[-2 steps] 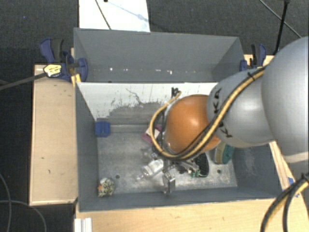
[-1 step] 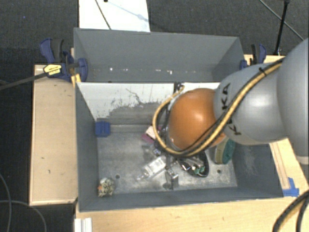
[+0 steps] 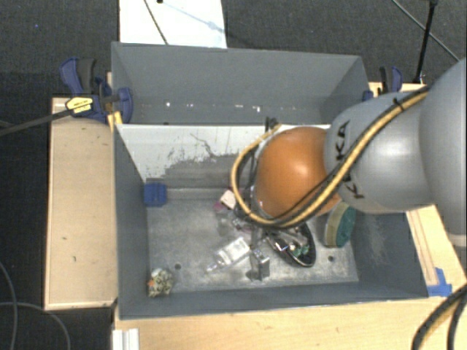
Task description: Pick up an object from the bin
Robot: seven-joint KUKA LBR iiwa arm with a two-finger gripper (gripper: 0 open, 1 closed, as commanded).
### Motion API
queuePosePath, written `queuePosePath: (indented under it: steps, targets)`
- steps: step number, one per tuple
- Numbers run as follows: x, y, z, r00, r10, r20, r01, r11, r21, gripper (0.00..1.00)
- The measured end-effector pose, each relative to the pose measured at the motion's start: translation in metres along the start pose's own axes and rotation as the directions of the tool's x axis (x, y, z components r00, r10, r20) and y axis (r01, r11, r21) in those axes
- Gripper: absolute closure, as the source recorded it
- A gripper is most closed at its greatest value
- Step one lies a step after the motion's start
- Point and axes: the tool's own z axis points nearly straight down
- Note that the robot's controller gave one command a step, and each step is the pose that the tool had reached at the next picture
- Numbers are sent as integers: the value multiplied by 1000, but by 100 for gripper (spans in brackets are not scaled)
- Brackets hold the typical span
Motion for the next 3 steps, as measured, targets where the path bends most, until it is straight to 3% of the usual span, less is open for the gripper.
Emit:
queuePosePath:
  steps: [1, 2, 3]
  targets:
    - [-13, 16, 35, 999, -46, -6, 46, 999, -2, 0]
    - [-14, 16, 35, 999, -32, -5, 32, 999, -3, 0]
    - [-13, 16, 35, 1000, -30, -6, 30, 1000, -3, 100]
